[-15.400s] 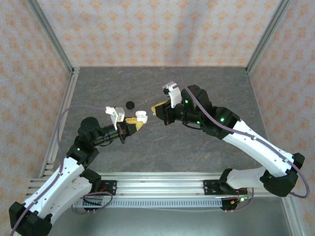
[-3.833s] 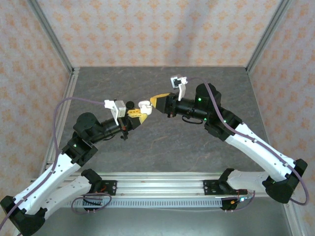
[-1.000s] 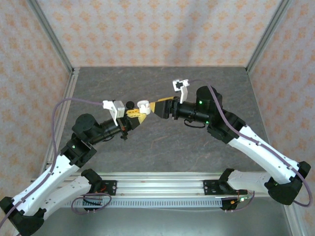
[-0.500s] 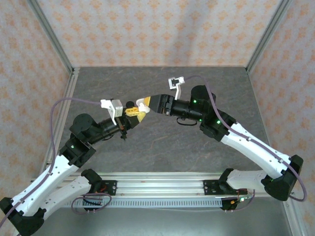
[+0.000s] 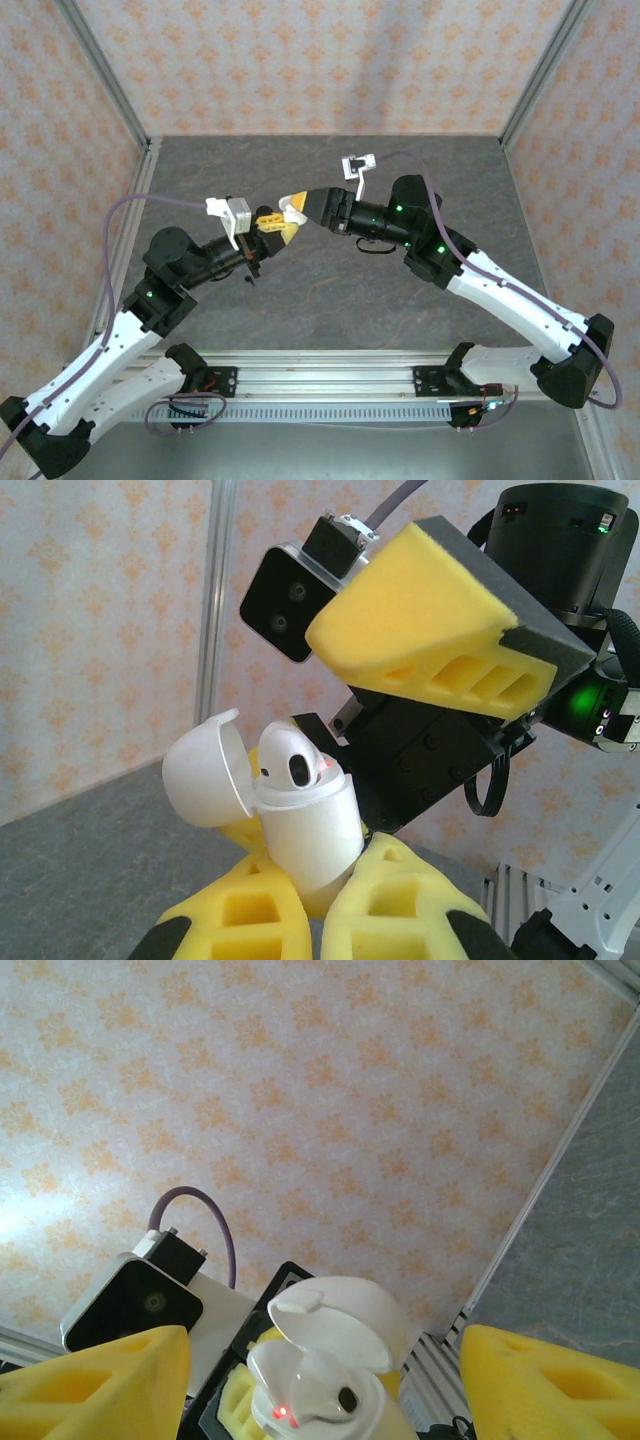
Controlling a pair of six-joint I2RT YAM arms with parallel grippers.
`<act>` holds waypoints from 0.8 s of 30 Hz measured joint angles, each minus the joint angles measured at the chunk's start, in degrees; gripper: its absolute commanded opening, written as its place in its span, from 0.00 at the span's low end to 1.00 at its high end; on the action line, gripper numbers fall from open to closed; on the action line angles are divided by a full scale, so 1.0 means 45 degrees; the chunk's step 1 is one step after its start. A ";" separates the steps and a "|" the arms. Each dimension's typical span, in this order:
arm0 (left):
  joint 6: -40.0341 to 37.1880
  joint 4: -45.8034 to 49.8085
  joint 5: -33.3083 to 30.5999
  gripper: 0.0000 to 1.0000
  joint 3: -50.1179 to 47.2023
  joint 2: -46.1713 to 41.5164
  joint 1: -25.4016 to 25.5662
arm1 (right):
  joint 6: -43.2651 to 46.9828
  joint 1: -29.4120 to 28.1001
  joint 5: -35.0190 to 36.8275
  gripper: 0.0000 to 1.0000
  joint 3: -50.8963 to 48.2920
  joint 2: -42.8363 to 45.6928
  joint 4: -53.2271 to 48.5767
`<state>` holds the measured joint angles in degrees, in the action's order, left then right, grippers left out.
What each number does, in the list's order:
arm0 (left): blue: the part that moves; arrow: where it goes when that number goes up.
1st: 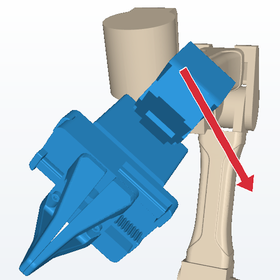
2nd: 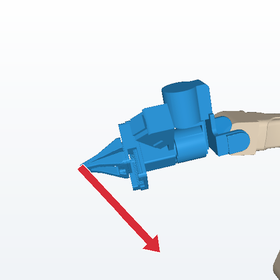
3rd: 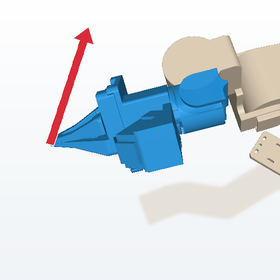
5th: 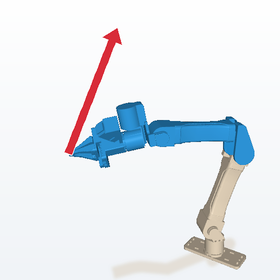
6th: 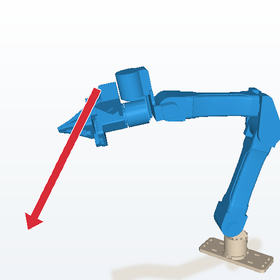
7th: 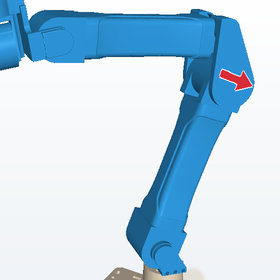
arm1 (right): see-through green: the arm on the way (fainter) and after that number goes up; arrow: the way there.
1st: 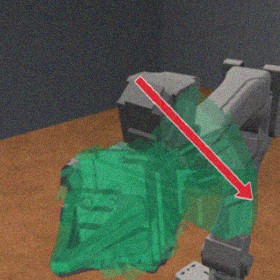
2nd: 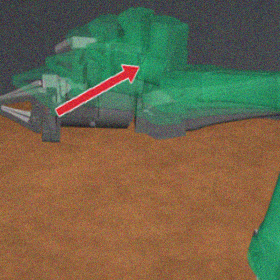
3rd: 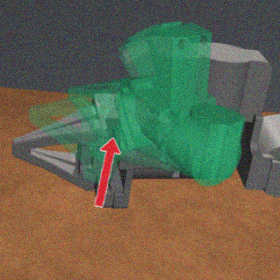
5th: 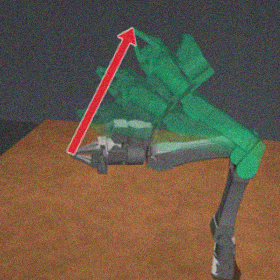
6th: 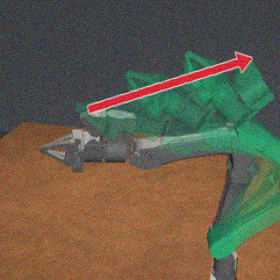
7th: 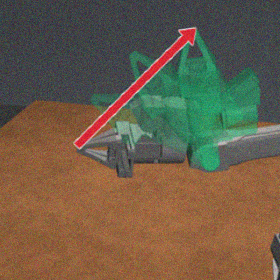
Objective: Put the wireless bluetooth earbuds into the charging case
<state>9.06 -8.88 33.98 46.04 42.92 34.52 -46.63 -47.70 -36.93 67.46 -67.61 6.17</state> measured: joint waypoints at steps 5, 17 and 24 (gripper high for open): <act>-0.0024 -0.0010 0.0000 0.00 0.0097 0.0199 0.0010 | -0.0301 0.0000 -0.0044 0.67 -0.0131 -0.0325 0.0457; -0.0121 0.0034 -0.0034 0.00 0.0219 0.0418 0.0058 | -0.0534 -0.0034 -0.0034 0.42 -0.0476 -0.0520 0.1443; -0.0005 0.0325 -0.0039 0.00 0.0403 0.0452 0.0063 | -0.0005 -0.0024 0.0005 0.29 -0.0602 -0.0481 0.1700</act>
<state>9.04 -7.42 33.80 47.86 44.95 34.81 -46.65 -47.81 -36.91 64.75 -69.78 13.82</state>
